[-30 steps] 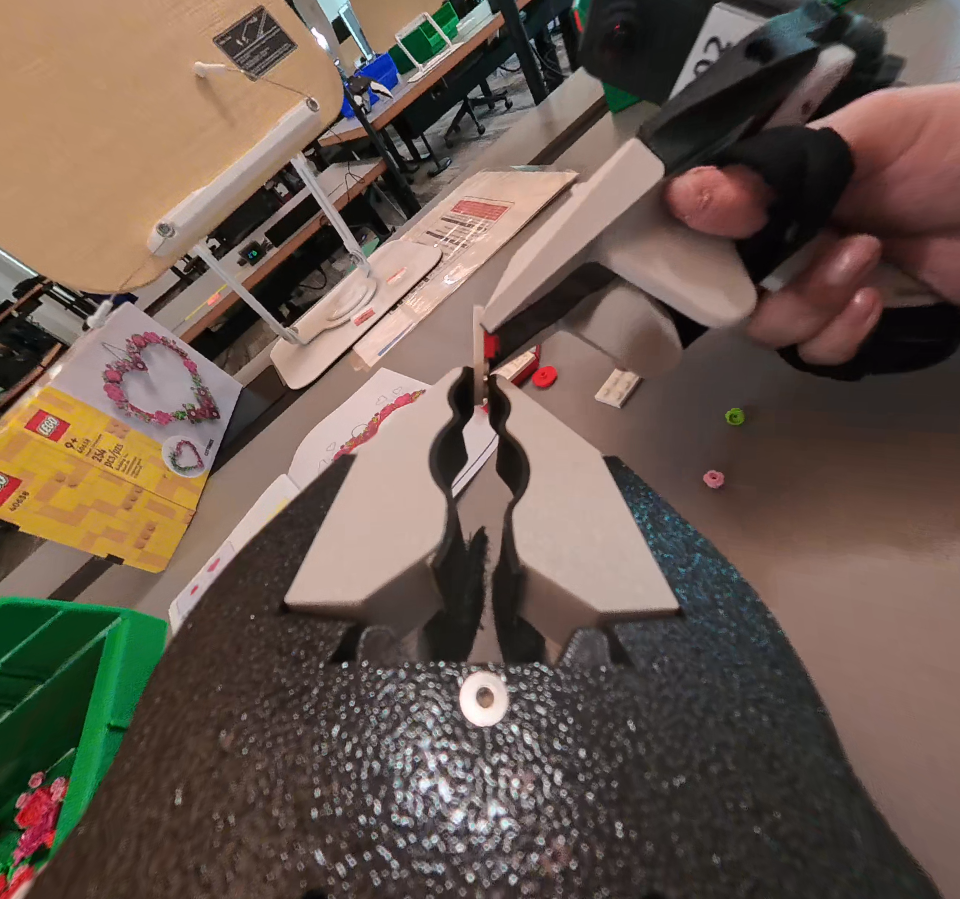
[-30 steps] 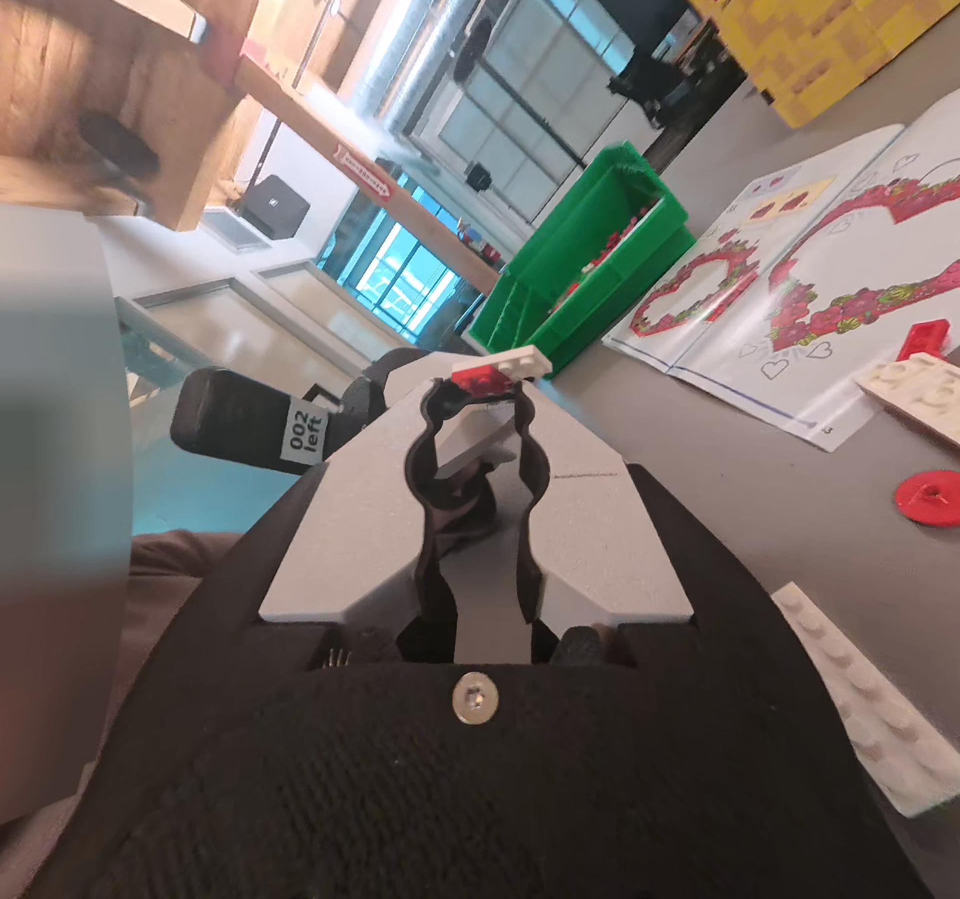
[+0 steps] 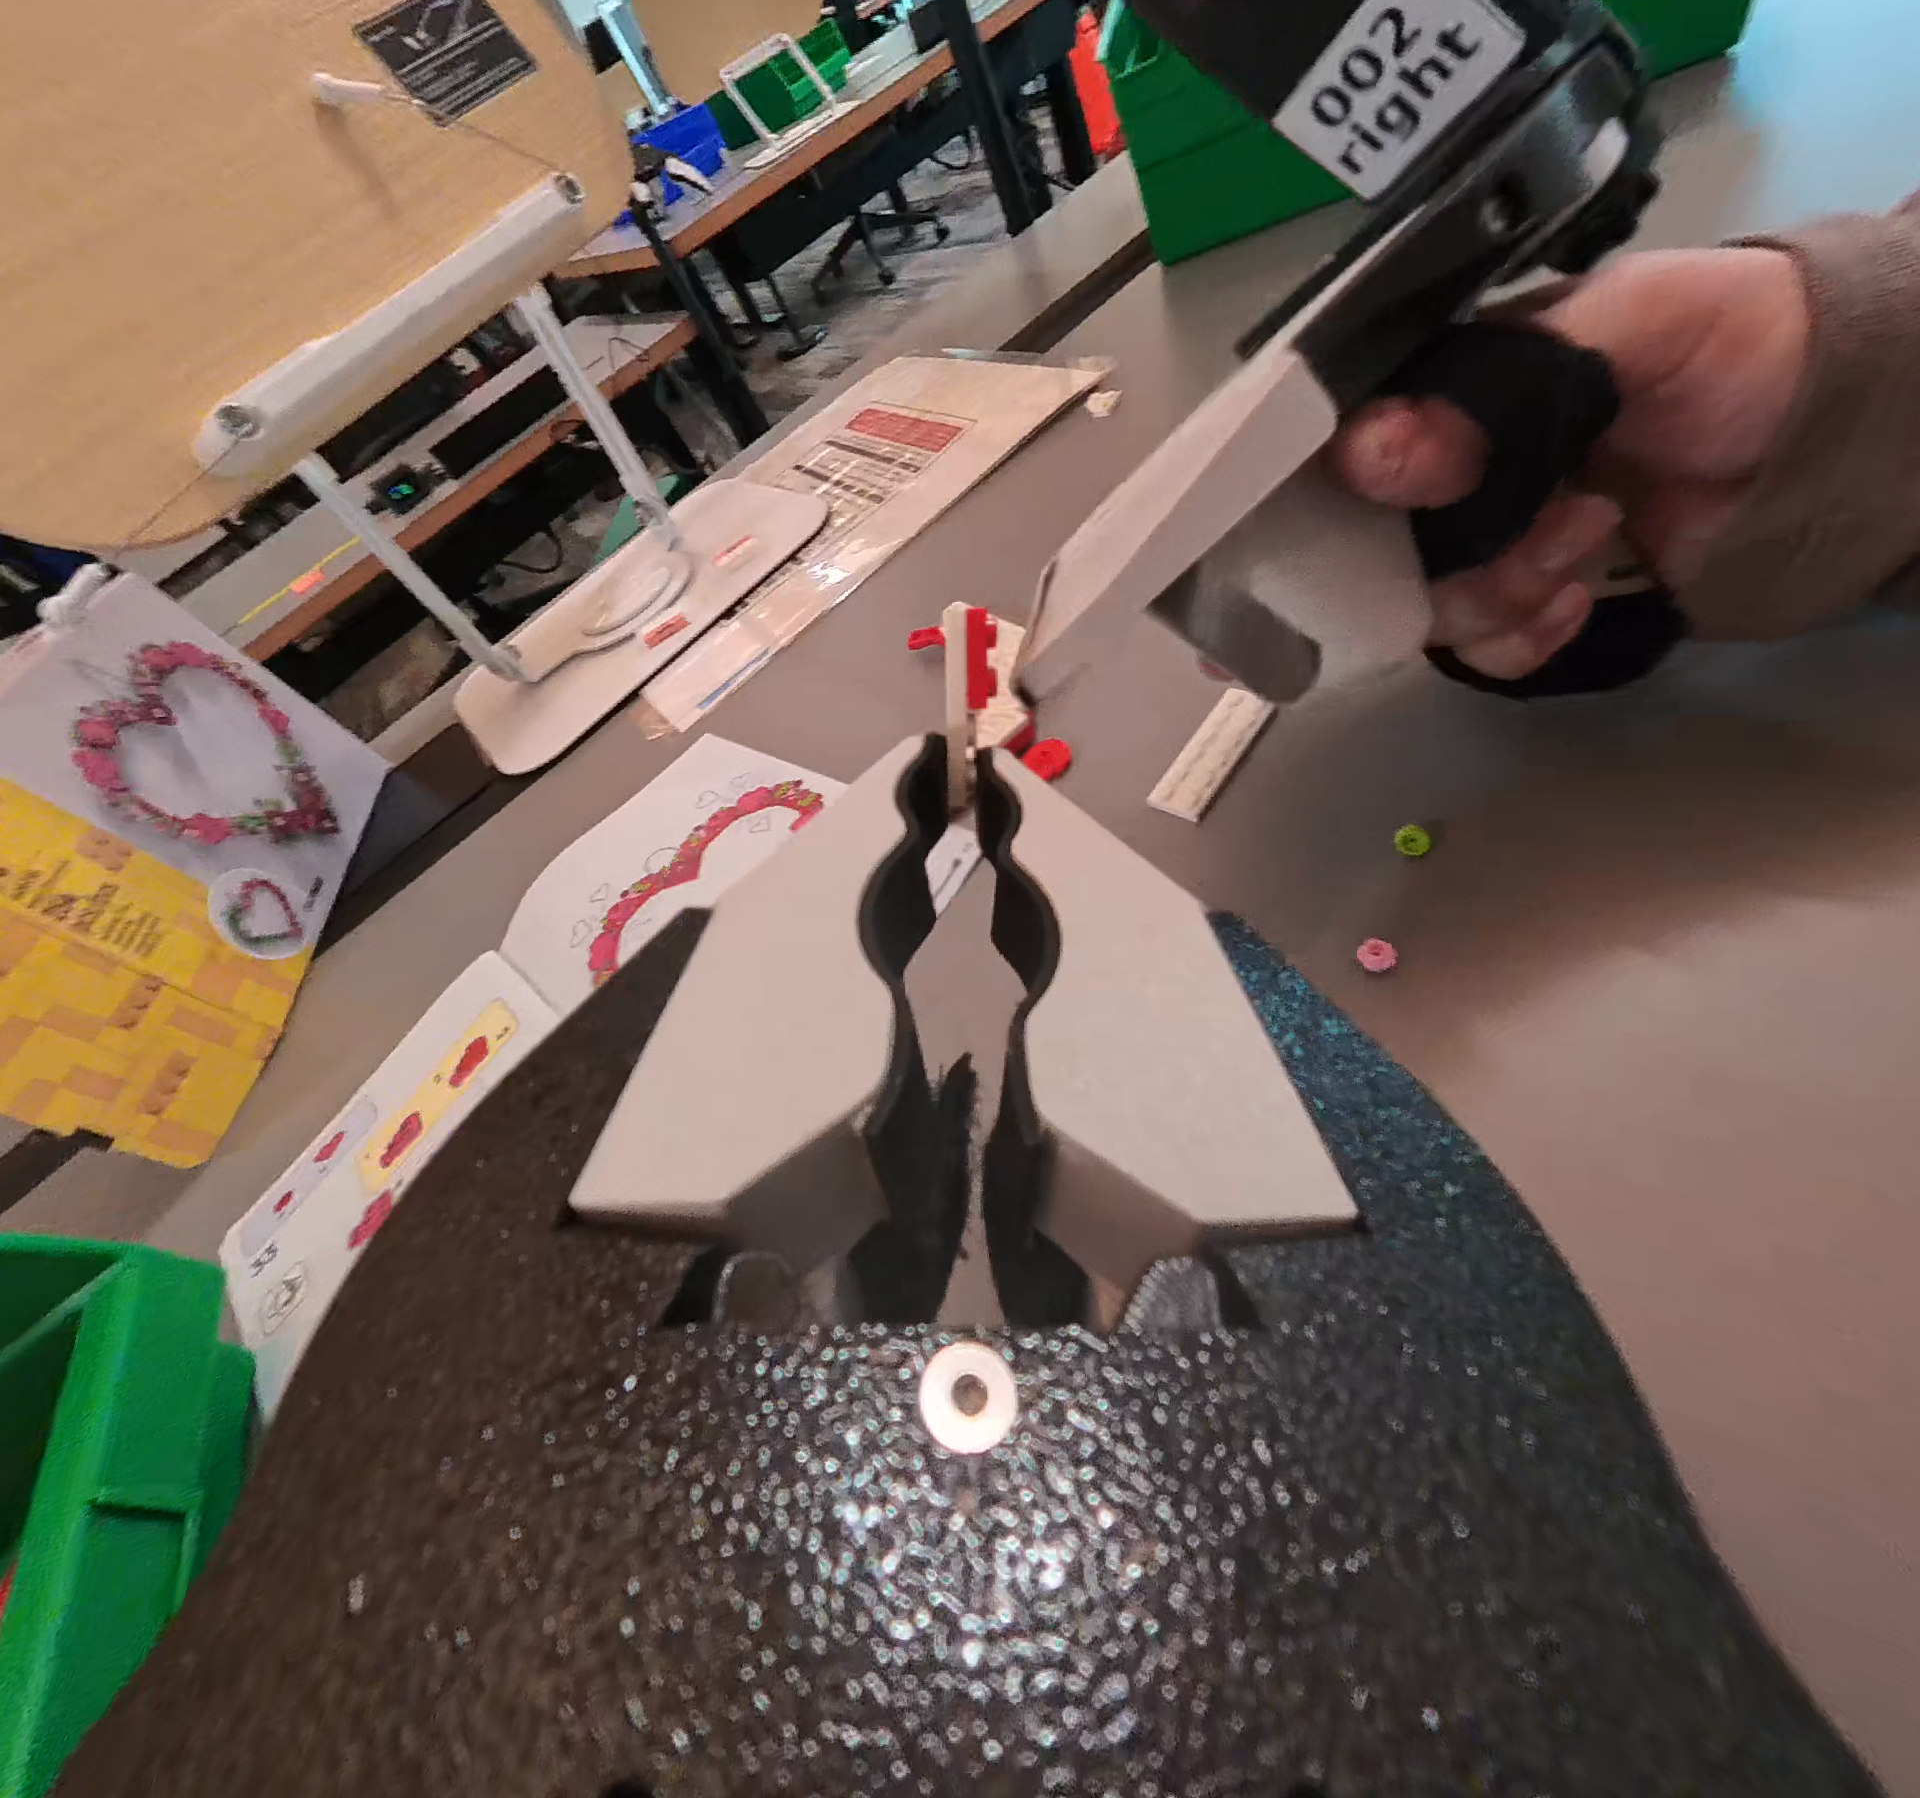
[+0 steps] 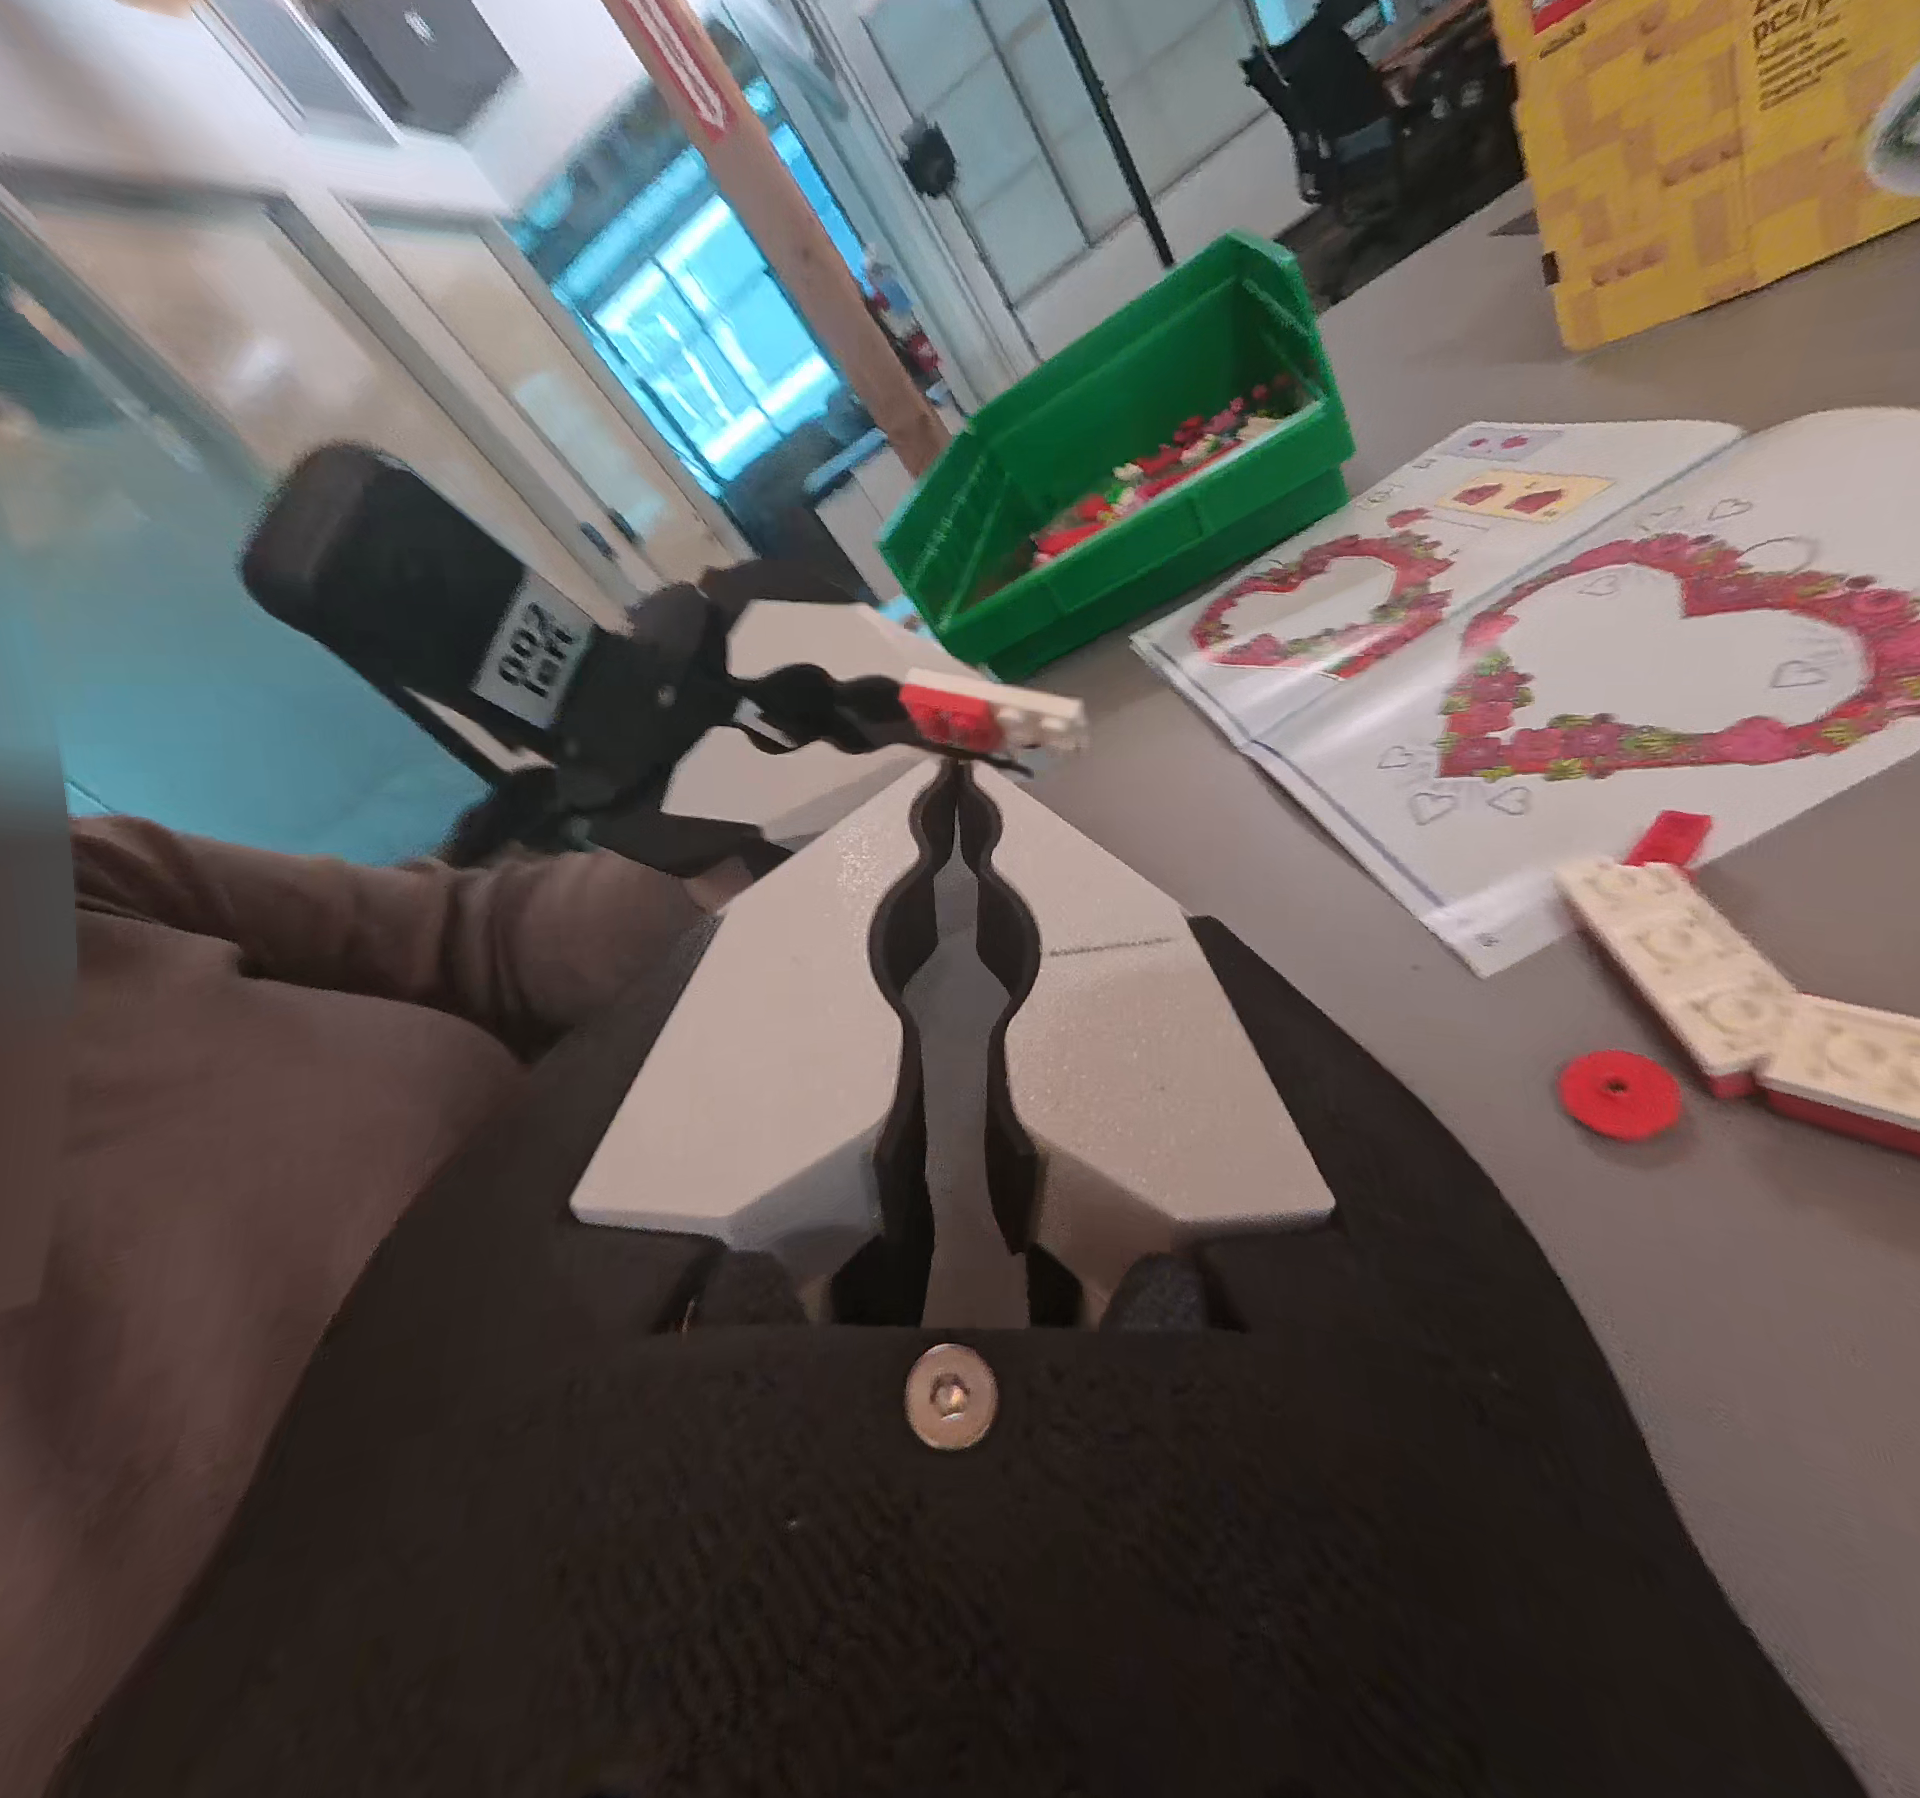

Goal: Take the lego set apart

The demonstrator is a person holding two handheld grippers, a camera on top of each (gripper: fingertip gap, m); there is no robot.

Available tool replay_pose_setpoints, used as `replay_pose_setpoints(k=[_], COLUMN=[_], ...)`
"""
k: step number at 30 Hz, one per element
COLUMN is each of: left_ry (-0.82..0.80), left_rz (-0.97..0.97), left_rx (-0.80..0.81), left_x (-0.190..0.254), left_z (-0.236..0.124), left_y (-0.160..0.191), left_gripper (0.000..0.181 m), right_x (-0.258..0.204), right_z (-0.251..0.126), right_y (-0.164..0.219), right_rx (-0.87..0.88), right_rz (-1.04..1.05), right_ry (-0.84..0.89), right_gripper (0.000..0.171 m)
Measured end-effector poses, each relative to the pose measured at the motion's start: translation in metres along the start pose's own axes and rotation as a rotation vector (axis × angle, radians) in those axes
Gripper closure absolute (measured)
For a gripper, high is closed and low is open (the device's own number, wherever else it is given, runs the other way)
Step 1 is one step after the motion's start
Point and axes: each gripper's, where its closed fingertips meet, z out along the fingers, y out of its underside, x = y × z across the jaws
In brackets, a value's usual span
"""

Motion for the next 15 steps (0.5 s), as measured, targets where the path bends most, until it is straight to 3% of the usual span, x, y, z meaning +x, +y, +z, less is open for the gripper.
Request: replay_pose_setpoints(k=[2, 4, 10, 15], left_ry=[-0.029, -0.047, -0.08, -0.077], left_rz=[-0.02, -0.035, -0.027, -0.03], left_rx=[-0.005, 0.003, 0.011, 0.0], left_x=[-0.004, -0.006, -0.002, 0.0], left_z=[0.001, 0.001, 0.006, 0.008], left_y=[0.0, -0.004, -0.013, -0.014], left_gripper=[0.179, 0.179, 0.178, 0.178], right_x=[0.002, 0.005, 0.005, 0.005], right_z=[0.002, 0.003, 0.003, 0.002], right_y=[-0.002, -0.009, -0.029, -0.029], right_rx=[0.053, 0.168, 0.451, 0.461], right_rz=[0.142, 0.258, 0.374, 0.31], right_ry=[-0.027, -0.042, -0.044, -0.002], right_gripper=[0.131, 0.122, 0.129, 0.136])
